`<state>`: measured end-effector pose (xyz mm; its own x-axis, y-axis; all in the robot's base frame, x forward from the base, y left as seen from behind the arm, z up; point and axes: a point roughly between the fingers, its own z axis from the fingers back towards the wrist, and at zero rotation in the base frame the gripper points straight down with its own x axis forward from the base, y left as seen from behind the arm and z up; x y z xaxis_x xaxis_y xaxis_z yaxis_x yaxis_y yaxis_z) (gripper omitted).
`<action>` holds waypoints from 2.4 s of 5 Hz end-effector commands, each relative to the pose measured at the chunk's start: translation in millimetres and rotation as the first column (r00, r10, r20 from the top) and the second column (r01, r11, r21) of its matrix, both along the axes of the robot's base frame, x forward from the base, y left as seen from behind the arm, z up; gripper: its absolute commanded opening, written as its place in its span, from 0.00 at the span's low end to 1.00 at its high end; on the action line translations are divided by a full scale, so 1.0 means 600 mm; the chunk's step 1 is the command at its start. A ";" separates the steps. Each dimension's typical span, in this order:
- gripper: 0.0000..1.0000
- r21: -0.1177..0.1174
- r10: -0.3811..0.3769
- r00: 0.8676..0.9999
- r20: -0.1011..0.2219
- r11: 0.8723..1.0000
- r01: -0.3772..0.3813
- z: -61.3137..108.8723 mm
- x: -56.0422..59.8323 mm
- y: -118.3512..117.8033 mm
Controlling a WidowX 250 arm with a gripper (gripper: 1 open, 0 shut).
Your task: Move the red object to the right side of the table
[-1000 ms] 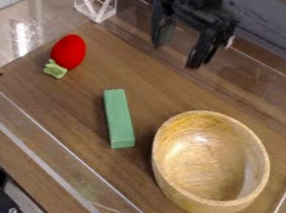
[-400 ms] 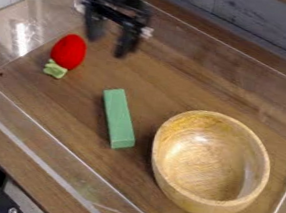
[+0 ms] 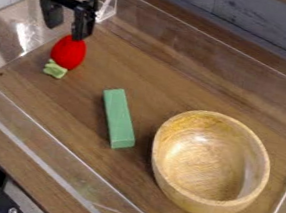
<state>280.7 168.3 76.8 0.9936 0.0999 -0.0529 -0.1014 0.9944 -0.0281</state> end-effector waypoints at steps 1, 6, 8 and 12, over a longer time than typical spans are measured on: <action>1.00 0.019 0.015 0.998 0.065 1.000 -0.016 0.013 0.022 0.025; 1.00 -0.116 0.179 0.984 0.020 0.978 -0.175 -0.005 0.040 0.020; 1.00 -0.138 0.153 0.988 -0.017 0.978 -0.154 0.010 0.038 0.004; 1.00 -0.170 0.112 0.991 -0.079 0.978 -0.124 -0.035 0.021 0.003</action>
